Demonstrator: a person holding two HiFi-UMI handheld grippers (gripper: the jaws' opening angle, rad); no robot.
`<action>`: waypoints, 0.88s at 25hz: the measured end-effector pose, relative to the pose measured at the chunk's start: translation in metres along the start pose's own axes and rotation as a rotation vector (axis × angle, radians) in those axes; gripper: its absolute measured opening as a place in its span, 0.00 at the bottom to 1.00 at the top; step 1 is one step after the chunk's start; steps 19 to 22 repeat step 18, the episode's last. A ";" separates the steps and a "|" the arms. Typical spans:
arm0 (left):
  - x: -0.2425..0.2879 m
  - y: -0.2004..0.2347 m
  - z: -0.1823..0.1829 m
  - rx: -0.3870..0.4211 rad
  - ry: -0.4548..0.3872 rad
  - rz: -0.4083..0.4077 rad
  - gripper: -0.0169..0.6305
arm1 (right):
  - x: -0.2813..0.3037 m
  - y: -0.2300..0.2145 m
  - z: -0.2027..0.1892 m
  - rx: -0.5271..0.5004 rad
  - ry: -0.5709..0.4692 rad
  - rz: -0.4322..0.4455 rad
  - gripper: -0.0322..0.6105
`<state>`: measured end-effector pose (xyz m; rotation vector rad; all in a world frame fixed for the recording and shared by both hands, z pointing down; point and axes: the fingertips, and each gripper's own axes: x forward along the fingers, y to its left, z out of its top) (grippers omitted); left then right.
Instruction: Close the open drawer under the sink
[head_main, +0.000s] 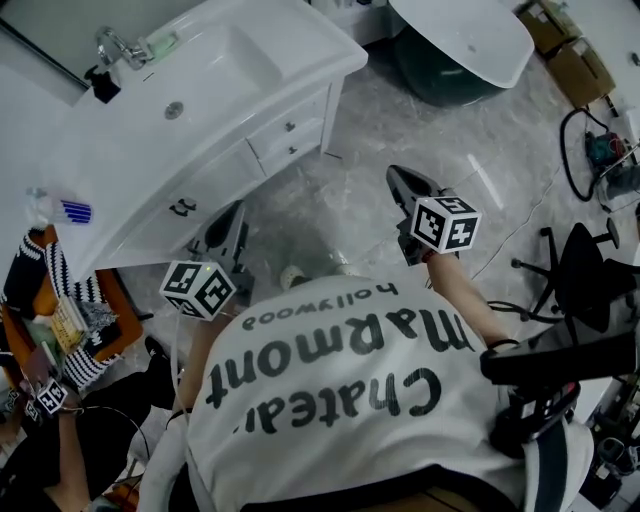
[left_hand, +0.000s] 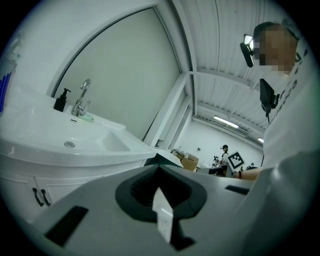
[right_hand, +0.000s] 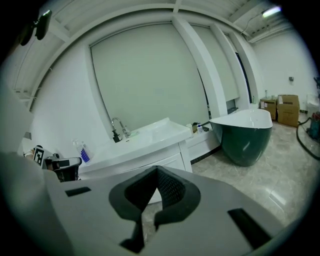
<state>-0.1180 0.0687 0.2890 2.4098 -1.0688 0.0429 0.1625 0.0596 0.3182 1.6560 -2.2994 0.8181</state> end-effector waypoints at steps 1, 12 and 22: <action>0.000 0.000 0.001 -0.003 -0.006 0.005 0.04 | 0.000 0.000 0.000 -0.003 0.001 0.005 0.07; -0.007 0.010 -0.006 -0.038 -0.017 0.062 0.04 | 0.003 -0.004 -0.003 -0.013 0.006 0.006 0.07; -0.006 0.007 -0.009 -0.027 -0.005 0.059 0.04 | 0.002 -0.004 -0.004 -0.013 0.007 0.005 0.07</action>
